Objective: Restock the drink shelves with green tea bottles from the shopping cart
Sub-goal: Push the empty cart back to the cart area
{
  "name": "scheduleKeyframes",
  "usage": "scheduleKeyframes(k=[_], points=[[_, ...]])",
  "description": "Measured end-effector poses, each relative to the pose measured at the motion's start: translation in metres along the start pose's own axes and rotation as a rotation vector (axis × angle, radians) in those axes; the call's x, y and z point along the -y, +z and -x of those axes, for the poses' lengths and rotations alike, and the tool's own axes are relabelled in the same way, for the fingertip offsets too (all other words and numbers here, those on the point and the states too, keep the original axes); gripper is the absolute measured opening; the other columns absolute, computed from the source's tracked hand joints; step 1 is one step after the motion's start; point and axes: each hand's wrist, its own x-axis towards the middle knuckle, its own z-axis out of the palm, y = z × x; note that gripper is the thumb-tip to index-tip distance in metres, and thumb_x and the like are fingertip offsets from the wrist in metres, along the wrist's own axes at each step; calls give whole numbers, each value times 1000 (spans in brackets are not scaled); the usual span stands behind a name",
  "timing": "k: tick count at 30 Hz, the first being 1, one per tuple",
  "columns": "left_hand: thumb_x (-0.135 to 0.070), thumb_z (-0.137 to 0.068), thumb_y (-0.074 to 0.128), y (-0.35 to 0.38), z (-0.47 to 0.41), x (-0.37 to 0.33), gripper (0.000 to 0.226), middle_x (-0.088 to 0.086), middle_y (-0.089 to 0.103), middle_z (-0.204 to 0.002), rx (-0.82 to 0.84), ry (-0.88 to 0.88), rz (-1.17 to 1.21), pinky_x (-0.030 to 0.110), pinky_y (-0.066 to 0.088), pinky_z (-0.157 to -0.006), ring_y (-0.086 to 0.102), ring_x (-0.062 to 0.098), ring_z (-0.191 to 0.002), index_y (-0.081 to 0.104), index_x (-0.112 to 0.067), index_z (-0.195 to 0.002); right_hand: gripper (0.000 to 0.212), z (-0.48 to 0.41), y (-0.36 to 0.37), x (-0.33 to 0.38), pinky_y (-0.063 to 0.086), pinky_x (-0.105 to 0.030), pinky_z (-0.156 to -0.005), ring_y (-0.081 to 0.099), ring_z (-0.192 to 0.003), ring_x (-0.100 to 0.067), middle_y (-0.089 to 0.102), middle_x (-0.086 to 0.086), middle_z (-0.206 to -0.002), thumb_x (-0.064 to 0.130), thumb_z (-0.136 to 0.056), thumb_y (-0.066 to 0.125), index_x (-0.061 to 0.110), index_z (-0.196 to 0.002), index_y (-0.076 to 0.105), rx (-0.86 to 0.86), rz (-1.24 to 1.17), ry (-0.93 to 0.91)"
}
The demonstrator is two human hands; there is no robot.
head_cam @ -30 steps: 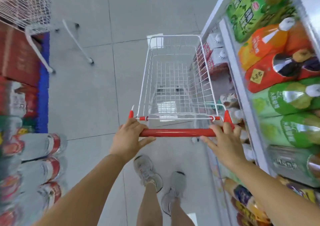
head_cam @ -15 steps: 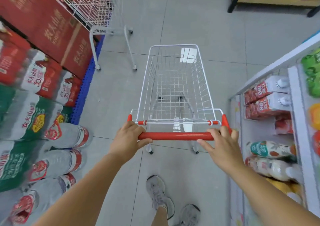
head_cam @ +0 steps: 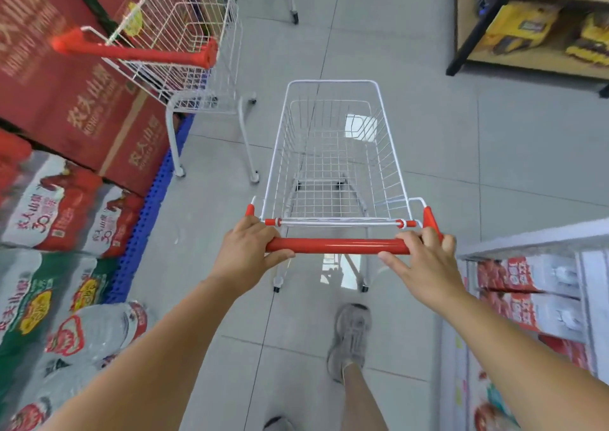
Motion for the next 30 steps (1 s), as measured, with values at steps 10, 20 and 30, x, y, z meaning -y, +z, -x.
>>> scheduleKeyframes(k=[10,20,30], points=[[-73,-76,40,-39,-194,10,59,-15,48,-78,-20,-95,9,36,46,-82,52,20,-97,65,-20,-83,50,-214,-72,12,30,-31,-97,25,-113,-28,41,3,-119,63,-85,49,31,-124,52,49,68,-75],[-70,-78,43,-96,-389,59,47,-18,48,-83,49,-164,-5,34,42,-83,47,14,-106,61,-28,-88,51,-426,-127,66,31,-30,-100,25,-114,-26,41,3,-120,62,-86,49,31,-125,51,81,81,-103],[-75,-80,34,-152,-566,109,58,-16,54,-93,51,-249,-83,34,37,-90,46,15,-111,64,-28,-98,54,-629,-174,121,33,-32,-100,24,-115,-26,41,3,-126,64,-85,47,31,-128,49,94,83,-193]])
